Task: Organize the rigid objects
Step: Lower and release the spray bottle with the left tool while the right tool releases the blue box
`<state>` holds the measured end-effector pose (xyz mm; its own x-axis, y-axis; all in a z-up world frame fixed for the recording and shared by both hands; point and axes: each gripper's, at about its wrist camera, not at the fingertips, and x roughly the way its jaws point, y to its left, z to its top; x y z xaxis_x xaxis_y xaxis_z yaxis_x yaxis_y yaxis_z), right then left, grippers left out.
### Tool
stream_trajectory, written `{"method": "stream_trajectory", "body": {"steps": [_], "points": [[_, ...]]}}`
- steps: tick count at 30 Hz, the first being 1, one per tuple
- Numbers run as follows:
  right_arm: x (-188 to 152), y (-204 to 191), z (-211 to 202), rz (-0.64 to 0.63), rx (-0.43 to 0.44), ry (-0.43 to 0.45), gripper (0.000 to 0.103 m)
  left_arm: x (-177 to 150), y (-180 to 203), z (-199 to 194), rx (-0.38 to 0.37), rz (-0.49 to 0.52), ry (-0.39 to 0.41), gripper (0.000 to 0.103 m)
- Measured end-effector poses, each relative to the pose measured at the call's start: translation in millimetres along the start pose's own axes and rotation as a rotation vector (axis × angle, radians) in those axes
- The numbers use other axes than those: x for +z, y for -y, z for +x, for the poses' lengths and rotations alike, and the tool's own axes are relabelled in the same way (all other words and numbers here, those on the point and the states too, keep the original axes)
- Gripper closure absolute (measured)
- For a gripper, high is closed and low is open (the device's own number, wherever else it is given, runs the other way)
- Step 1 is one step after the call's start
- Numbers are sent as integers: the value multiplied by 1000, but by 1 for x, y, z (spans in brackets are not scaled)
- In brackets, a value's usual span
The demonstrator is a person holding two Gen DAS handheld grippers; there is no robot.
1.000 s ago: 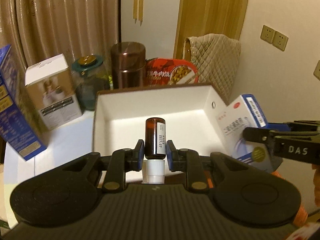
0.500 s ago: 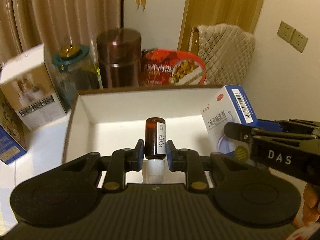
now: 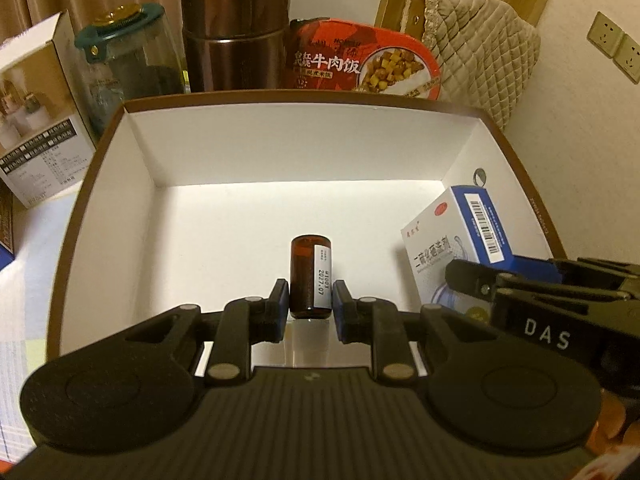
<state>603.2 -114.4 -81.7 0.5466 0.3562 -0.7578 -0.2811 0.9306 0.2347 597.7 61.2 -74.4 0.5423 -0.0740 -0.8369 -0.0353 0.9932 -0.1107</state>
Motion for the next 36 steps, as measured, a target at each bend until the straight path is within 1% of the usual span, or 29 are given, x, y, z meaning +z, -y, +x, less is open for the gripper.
{"method": "stream_trajectory", "body": {"steps": [6, 9, 10, 13, 15, 16, 17, 19, 36], "points": [[1, 1, 6, 14, 5, -6, 68, 4, 4, 5, -25, -2, -7, 83], [3, 2, 8, 36, 13, -7, 68, 5, 4, 4, -29, 0, 0, 67], [3, 2, 8, 46, 15, -2, 68, 5, 3, 3, -24, 3, 4, 66], [4, 1, 6, 41, 23, 2, 68, 4, 1, 0, -19, 11, 5, 66], [4, -1, 5, 25, 24, 3, 66, 3, -1, -2, -19, 11, 5, 65], [4, -2, 4, 20, 26, 3, 61, 2, -3, -4, -17, 11, 5, 65], [3, -3, 2, 19, 29, 3, 54, 2, -4, -5, -14, 11, 6, 65], [2, -4, -1, 15, 38, 9, 50, 0, -6, -9, -11, 14, 7, 65], [-16, -7, -40, 19, 68, 24, 48, -18, -13, -58, -14, 9, 53, 64]]}}
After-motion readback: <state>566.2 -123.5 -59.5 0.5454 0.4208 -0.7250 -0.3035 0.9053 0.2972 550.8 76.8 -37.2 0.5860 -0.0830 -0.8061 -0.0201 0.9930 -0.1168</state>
